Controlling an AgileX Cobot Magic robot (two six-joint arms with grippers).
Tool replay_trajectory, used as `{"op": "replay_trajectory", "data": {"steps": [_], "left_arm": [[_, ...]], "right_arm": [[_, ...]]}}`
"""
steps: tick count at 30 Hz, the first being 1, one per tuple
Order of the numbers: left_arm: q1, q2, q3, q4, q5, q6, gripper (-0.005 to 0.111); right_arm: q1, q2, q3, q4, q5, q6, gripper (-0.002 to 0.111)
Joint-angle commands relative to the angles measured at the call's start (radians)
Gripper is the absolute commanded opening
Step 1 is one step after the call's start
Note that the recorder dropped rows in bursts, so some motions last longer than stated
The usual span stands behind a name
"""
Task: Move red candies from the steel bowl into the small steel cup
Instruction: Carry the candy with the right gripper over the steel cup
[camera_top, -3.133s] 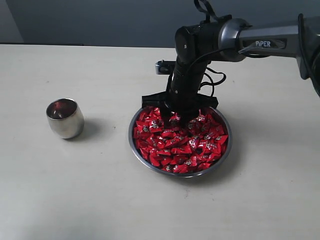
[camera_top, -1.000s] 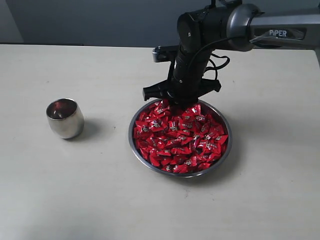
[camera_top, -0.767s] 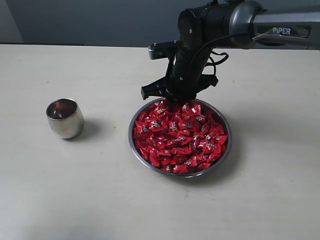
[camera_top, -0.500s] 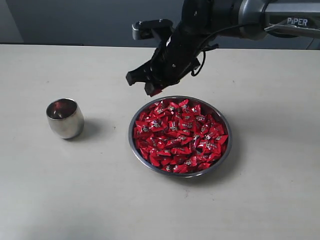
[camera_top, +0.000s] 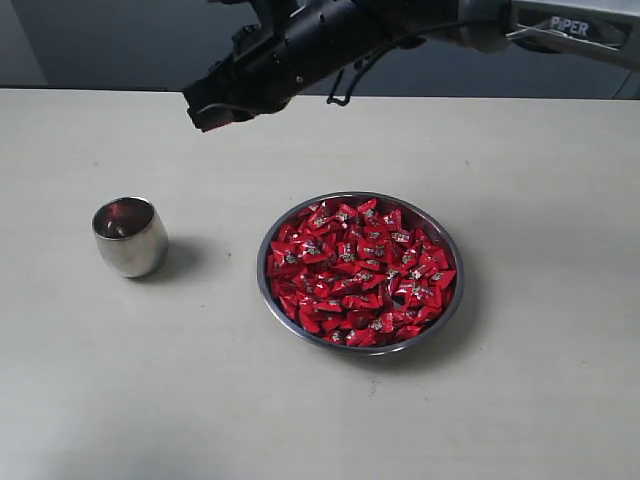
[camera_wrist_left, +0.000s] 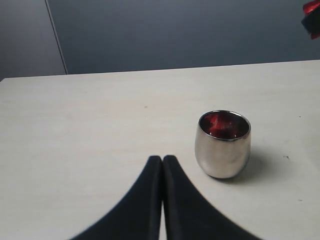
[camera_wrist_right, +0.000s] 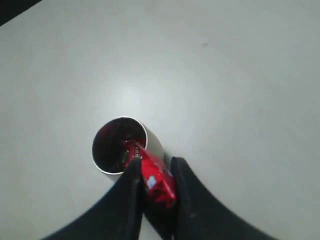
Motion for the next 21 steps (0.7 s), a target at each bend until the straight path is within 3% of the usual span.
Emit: {"op": "replay_trajectory", "data": {"steps": [1, 10, 16, 21], "left_arm": [[-0.008, -0.004, 0.004, 0.001, -0.002, -0.003, 0.000], [-0.008, -0.004, 0.004, 0.001, -0.002, -0.003, 0.000], [-0.008, -0.004, 0.004, 0.001, -0.002, -0.003, 0.000], [-0.008, -0.004, 0.004, 0.001, -0.002, -0.003, 0.000]], "right_arm": [[0.005, 0.077, -0.172, -0.014, 0.148, -0.043, -0.001], [0.129, 0.211, -0.395, -0.161, 0.214, -0.088, -0.001], [0.178, 0.334, -0.481, -0.239, 0.153, 0.118, -0.001], [0.198, 0.346, -0.491, -0.235, 0.079, 0.163, -0.001]]}}
